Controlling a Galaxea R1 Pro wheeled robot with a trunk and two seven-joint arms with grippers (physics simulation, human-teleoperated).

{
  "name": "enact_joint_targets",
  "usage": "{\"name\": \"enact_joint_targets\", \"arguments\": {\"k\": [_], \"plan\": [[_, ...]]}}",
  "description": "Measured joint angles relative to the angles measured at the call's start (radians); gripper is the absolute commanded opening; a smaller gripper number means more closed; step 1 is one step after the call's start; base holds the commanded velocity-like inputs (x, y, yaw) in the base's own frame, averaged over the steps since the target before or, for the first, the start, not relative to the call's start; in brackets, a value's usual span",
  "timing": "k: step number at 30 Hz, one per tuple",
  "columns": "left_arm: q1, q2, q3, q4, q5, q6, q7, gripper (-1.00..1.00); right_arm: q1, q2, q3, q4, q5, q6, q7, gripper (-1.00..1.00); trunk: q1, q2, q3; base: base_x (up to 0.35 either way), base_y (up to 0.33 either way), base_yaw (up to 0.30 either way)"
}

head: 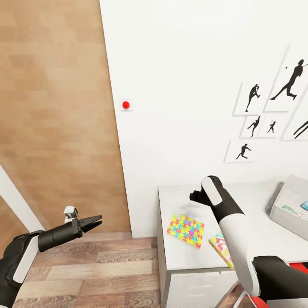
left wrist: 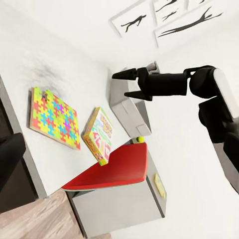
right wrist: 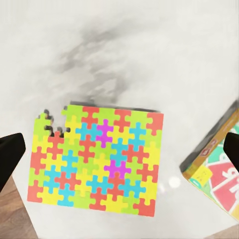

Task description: Put all the toys in the child's room - the three board games (two on the bed and one on the table), the two jigsaw puzzles on the table, and the tennis ball on the table - inside the toy box on the table in the child's room.

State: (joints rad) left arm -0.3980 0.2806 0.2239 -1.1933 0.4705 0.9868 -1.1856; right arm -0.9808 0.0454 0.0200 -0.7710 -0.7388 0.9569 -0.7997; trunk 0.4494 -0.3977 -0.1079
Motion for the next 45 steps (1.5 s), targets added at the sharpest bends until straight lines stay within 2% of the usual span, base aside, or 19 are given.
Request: {"name": "enact_joint_targets", "arguments": {"k": [10,19,33,45], "plan": [[0.0,0.0,0.0,0.0,0.0,-0.001,0.0,1.0,0.0,-0.004,0.002,0.003,0.003,0.0,0.0,1.0,0.0,0.0,-0.015,0.016,0.002,0.0],[0.0,0.0,0.0,0.0,0.0,-0.002,0.0,1.0,0.0,-0.007,0.002,0.006,0.008,0.0,0.0,1.0,0.0,0.0,-0.03,0.203,0.075,0.0],[0.0,0.0,0.0,0.0,0.0,-0.002,-0.001,1.0,0.0,-0.009,-0.002,0.084,0.011,-0.025,-0.001,1.0,0.0,0.0,-0.053,0.089,0.016,0.0],[0.0,0.0,0.0,-0.004,0.001,-0.002,-0.002,1.0,0.0,-0.04,0.001,0.103,0.01,-0.035,0.0,1.0,0.0,0.0,-0.073,0.058,0.001,0.0]]}}
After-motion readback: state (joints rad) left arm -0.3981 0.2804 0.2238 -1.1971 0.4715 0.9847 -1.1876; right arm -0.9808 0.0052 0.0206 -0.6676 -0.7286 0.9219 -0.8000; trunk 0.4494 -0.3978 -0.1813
